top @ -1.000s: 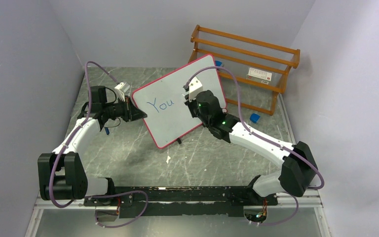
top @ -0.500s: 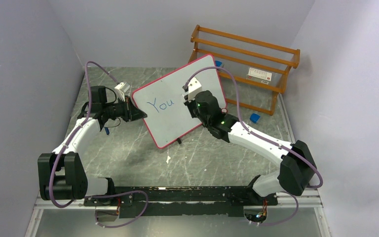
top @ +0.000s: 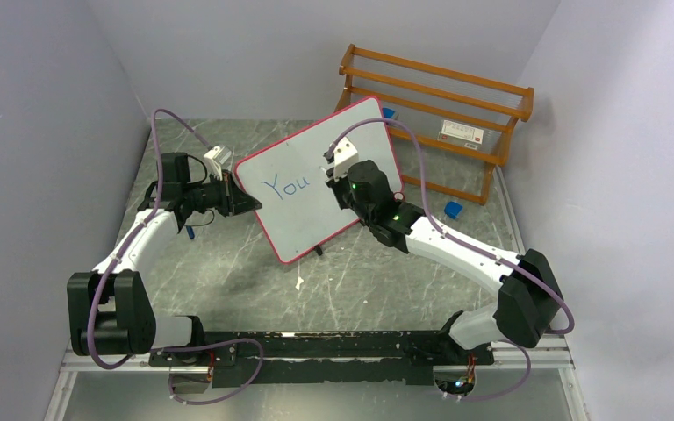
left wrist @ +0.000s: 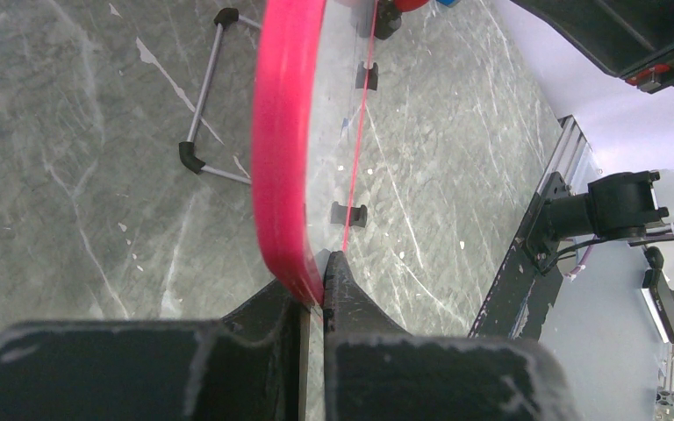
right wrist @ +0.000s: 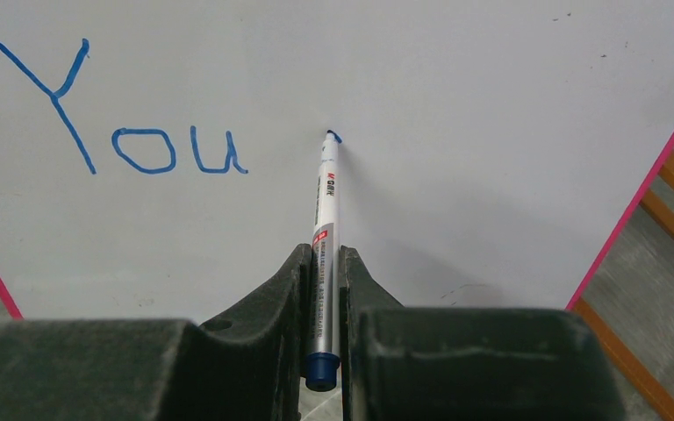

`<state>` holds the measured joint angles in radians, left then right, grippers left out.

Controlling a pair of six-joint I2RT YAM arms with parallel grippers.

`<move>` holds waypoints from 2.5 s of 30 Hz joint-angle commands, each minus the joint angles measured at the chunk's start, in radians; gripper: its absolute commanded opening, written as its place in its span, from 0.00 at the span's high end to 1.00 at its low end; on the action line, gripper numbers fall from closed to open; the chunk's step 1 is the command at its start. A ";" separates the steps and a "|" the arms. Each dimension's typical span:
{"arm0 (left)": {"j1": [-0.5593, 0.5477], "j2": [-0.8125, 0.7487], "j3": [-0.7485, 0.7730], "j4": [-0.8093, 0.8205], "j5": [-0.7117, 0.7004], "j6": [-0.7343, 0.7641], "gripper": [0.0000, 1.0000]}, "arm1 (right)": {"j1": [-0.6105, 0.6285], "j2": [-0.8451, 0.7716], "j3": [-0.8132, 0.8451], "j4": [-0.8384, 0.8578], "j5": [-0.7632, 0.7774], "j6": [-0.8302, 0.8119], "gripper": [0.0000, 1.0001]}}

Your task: Write a sentence on the whiteboard

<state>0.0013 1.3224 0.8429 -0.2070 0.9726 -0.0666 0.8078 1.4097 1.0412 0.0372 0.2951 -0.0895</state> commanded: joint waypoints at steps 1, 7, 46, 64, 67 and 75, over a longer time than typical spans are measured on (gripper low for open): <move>-0.030 0.028 -0.007 -0.035 -0.128 0.090 0.95 | -0.001 -0.008 0.007 0.007 -0.024 -0.008 1.00; -0.030 0.030 -0.005 -0.037 -0.130 0.092 0.95 | 0.009 -0.009 0.000 -0.018 -0.027 -0.011 1.00; -0.030 0.030 -0.005 -0.036 -0.130 0.091 0.95 | 0.020 -0.012 -0.058 -0.013 0.070 -0.020 1.00; -0.029 0.001 0.028 -0.128 -0.198 0.147 0.95 | 0.014 -0.074 -0.083 0.037 0.043 -0.003 1.00; -0.024 -0.007 0.042 -0.154 -0.216 0.166 0.95 | 0.012 -0.102 -0.098 0.038 0.038 0.002 1.00; 0.021 0.023 0.104 -0.215 -0.245 0.209 0.95 | -0.005 -0.122 -0.110 0.064 0.032 -0.012 1.00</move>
<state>-0.0082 1.3136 0.9138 -0.3550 0.9085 0.0044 0.8135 1.2991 0.9409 0.0563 0.3317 -0.0948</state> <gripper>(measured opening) 0.083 0.152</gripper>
